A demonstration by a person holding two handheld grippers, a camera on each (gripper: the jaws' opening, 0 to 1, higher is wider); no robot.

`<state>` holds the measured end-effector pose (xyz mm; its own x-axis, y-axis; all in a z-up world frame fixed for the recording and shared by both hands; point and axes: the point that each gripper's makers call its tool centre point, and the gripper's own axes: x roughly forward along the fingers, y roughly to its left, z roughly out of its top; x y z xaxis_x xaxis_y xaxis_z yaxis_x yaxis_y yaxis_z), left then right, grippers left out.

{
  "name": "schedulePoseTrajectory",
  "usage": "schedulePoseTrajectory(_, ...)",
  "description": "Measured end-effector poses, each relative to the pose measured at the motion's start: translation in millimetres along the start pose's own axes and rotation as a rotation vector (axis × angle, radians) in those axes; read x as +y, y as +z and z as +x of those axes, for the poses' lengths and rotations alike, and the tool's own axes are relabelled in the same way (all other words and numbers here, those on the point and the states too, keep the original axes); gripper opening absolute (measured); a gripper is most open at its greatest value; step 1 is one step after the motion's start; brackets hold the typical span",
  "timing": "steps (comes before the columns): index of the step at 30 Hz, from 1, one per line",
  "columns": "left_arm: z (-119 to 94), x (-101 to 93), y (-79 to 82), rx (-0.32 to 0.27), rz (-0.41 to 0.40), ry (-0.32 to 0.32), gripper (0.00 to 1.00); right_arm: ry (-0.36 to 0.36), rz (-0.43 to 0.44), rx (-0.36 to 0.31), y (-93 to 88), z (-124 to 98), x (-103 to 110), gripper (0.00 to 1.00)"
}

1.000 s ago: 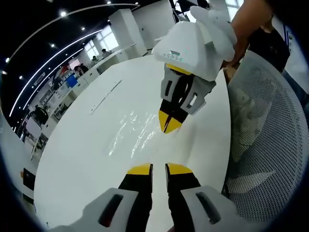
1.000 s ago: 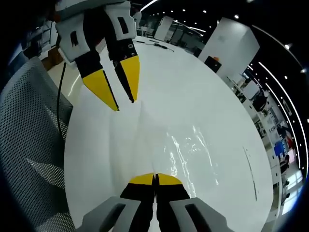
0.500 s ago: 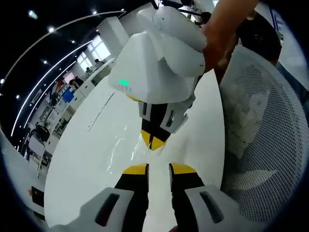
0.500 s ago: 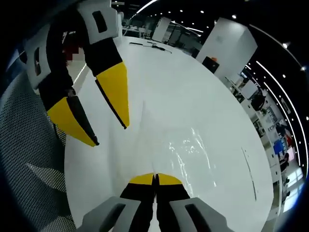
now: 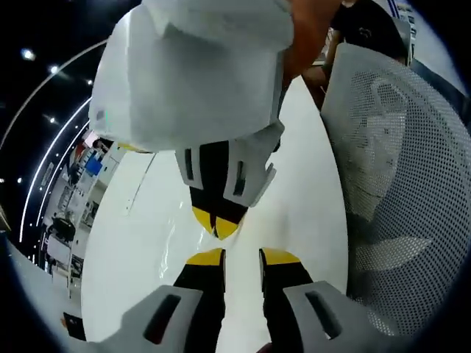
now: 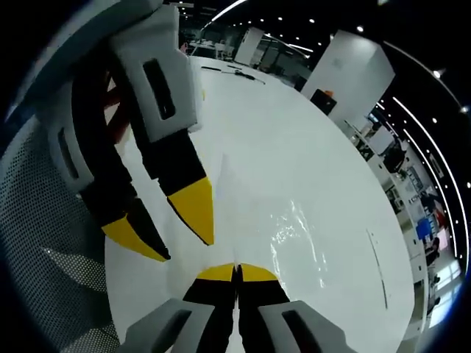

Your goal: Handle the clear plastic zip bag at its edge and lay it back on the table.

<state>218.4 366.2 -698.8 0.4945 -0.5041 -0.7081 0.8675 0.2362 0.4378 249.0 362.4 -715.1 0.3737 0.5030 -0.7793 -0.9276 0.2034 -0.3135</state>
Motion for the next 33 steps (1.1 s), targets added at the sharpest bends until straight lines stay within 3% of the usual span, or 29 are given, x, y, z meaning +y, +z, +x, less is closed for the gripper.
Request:
schedulePoseTrajectory(4,3,-0.8,-3.4,0.009,0.024,-0.001,0.15,0.01,-0.005,-0.003,0.7,0,2,0.0)
schedulePoseTrajectory(10,8,0.6,-12.3,0.067,0.166,0.031,0.09,0.01,-0.03,-0.015,3.6,-2,2,0.0)
schedulePoseTrajectory(14,9,-1.4,-11.6,0.063,0.144,0.016,0.0,0.012,-0.003,-0.025,2.8,-2,-3,0.0)
schedulePoseTrajectory(20,10,-0.3,-9.5,0.066,0.141,0.018,0.0,0.011,0.017,-0.024,-0.3,-2,-10,0.0)
schedulePoseTrajectory(33,15,-16.6,-16.6,0.087,0.176,-0.024,0.0,-0.021,0.045,-0.008,-3.3,2,-18,0.0)
